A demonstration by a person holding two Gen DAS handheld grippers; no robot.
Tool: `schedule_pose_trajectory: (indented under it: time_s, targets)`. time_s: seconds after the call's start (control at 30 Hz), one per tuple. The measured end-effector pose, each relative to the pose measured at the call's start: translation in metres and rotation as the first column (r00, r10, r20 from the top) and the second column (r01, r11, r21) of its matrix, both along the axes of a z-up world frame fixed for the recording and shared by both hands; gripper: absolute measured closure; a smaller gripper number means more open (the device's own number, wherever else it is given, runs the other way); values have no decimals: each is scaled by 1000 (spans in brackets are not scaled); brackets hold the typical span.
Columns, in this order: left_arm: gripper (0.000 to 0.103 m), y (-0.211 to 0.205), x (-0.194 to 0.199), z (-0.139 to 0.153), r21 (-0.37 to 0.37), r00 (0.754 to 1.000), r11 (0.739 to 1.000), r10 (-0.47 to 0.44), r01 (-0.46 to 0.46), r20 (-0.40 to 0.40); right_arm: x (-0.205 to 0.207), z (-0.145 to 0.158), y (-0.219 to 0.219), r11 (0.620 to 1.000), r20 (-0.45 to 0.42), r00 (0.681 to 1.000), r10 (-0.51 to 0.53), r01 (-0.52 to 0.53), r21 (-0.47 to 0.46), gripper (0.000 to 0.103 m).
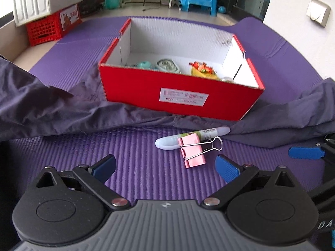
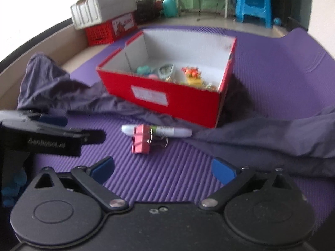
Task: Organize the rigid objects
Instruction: 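Withdraw both tools from the shoebox back over the marker and clip, then grasp the pink binder clip with the left gripper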
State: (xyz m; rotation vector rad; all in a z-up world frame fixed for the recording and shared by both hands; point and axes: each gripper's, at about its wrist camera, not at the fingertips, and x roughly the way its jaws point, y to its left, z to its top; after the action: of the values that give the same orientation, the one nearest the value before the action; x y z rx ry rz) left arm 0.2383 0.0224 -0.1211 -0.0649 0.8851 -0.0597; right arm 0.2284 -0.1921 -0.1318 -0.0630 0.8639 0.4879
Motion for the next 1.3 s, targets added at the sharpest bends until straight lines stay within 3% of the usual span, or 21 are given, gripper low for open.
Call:
schedule_pose_trajectory:
  time_s: [0.27, 0.47, 0.53, 1.03, 1.13, 1.2, 1.3]
  targets:
    - [1, 1, 18, -26, -12, 999, 999, -32, 32, -37, 25, -24, 2, 999, -44, 999, 32, -33, -35, 9]
    - [1, -18, 29, -42, 44, 999, 998, -41, 43, -35, 58, -38, -6, 993, -47, 997, 59, -64, -99, 18]
    - [1, -18, 33, -44, 27, 999, 999, -30, 31, -32, 65, -40, -6, 990, -43, 996, 76, -81, -120, 19]
    - [4, -35, 39, -57, 71, 999, 997, -42, 41, 20, 88, -39, -8, 980, -51, 985, 168, -172, -103, 28]
    - [16, -36, 41, -59, 61, 999, 997, -50, 48, 17, 93, -41, -5, 977, -56, 981, 184, -189, -94, 34]
    - [33, -37, 42, -60, 57, 998, 997, -57, 56, 17, 97, -42, -3, 976, -59, 979, 193, -198, -90, 35]
    - [50, -39, 39, -61, 45, 997, 997, -69, 68, 22, 101, -45, 2, 972, -64, 975, 213, -218, -82, 39]
